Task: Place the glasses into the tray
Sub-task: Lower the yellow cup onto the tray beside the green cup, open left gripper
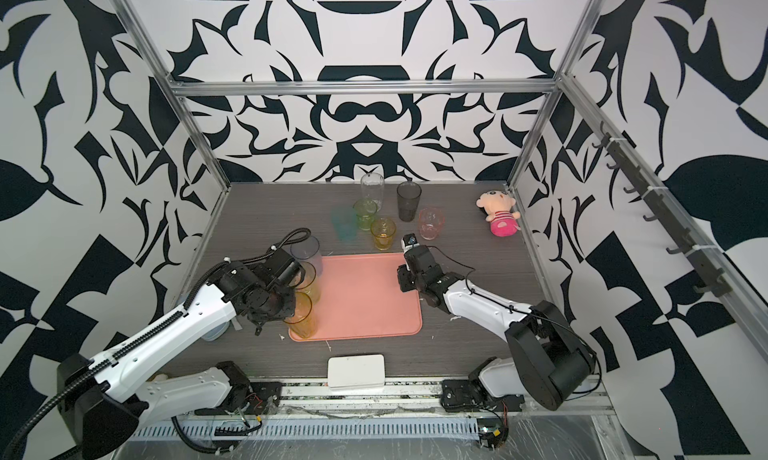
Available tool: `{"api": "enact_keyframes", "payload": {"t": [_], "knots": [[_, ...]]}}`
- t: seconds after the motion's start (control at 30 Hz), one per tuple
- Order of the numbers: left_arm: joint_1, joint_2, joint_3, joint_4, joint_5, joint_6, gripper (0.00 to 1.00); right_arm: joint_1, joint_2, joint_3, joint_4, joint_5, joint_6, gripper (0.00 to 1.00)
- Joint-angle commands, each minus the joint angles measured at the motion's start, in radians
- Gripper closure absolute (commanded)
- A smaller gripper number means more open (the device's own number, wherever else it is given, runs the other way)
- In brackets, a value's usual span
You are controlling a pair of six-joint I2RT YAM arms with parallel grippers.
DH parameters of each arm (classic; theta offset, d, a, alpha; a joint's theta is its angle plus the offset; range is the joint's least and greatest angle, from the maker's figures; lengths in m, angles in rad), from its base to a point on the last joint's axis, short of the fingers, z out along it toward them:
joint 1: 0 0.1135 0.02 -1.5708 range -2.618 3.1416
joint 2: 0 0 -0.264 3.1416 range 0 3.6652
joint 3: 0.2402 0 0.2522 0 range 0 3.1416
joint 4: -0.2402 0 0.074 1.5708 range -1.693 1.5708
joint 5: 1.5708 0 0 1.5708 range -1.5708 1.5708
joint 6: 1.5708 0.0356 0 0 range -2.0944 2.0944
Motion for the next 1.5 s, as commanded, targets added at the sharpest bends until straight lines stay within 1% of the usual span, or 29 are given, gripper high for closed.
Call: {"api": "enact_keyframes", "payload": {"t": [0.0,0.7,0.83,0.97,1.2,1.33,1.47], "knots": [[-0.005,0.011,-0.012,-0.008,-0.017,-0.018,1.00,0.005,-0.001,0.035,0.006,0.019,-0.008,0.60],[-0.023,0.057,-0.005,0.014,-0.021,-0.016,0.99,0.005,0.002,0.036,0.002,0.019,-0.010,0.60],[-0.026,0.053,0.002,0.007,-0.027,-0.018,0.91,0.004,0.002,0.037,0.003,0.020,-0.011,0.60],[-0.028,0.049,0.014,0.002,-0.025,-0.021,0.79,0.005,0.003,0.037,0.004,0.020,-0.010,0.60],[-0.028,0.025,0.036,0.017,-0.004,-0.021,0.67,0.005,-0.006,0.035,-0.004,0.026,-0.012,0.60],[-0.028,0.020,0.055,0.034,0.003,-0.021,0.61,0.006,-0.015,0.031,-0.001,0.029,-0.011,0.60],[-0.028,0.018,0.091,0.026,-0.016,-0.013,0.57,0.006,-0.022,0.027,-0.003,0.031,-0.011,0.60]]}}
